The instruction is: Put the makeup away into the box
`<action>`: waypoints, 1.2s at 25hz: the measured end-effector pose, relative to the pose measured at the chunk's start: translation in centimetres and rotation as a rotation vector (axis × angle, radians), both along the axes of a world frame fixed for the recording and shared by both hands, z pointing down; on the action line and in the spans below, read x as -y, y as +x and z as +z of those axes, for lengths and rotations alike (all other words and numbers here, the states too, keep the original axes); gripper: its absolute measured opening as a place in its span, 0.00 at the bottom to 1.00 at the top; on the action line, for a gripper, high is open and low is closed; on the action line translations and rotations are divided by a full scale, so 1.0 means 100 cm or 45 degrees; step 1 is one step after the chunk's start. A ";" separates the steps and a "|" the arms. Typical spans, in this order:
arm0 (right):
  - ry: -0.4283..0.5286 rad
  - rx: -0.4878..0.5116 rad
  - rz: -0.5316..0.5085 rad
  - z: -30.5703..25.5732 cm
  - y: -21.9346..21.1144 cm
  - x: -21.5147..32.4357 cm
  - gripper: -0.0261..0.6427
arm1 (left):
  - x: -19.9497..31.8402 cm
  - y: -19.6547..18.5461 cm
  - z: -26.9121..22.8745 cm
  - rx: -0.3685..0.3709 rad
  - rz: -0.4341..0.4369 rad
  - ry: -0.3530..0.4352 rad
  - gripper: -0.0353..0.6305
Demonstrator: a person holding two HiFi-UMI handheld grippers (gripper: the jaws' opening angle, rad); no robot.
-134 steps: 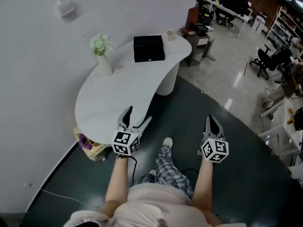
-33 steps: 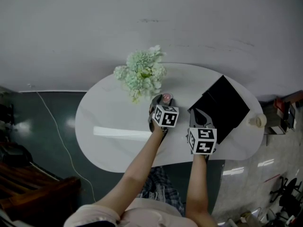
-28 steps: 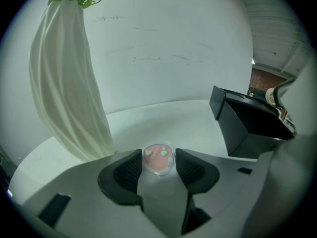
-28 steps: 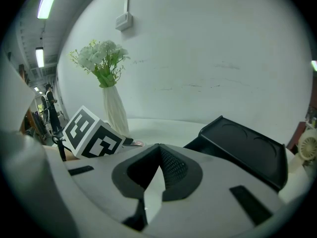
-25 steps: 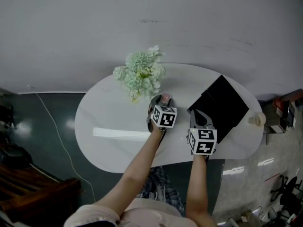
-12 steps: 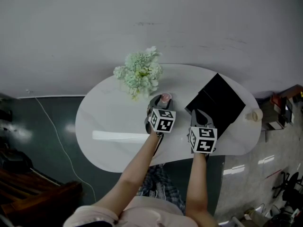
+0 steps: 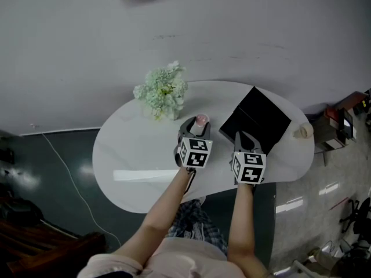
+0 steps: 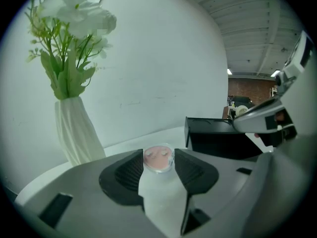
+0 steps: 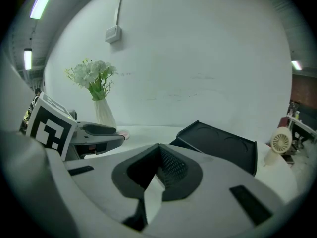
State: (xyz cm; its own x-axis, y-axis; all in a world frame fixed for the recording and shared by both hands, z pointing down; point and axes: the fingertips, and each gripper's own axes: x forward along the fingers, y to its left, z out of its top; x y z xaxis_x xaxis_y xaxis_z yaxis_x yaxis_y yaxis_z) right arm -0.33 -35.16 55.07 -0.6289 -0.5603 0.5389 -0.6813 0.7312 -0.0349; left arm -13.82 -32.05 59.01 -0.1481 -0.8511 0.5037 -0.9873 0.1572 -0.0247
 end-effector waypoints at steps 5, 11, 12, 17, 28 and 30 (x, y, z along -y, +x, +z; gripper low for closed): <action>0.014 0.010 0.066 -0.008 0.019 0.003 0.06 | 0.006 0.020 -0.021 0.019 0.078 0.047 0.38; 0.035 0.010 0.164 -0.016 0.054 0.011 0.06 | 0.025 0.056 -0.037 0.023 0.191 0.089 0.37; 0.036 0.009 0.181 -0.017 0.060 0.012 0.06 | 0.028 0.062 -0.038 0.023 0.211 0.091 0.37; 0.040 0.001 0.262 -0.017 0.094 0.019 0.06 | 0.048 0.098 -0.039 0.018 0.311 0.089 0.37; 0.014 -0.013 0.332 -0.009 0.132 0.043 0.06 | 0.080 0.161 -0.014 -0.021 0.487 -0.025 0.37; 0.001 -0.012 0.322 -0.006 0.132 0.046 0.06 | 0.084 0.164 -0.007 -0.023 0.509 -0.066 0.37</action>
State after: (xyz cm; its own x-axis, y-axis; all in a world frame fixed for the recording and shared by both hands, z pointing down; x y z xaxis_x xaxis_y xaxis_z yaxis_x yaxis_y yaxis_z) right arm 12.87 -39.80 54.42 -0.4634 -0.6996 0.5439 -0.8430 0.5372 -0.0271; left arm 2.61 -40.42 58.30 0.1988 -0.8133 0.5468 -0.9707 -0.2404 -0.0046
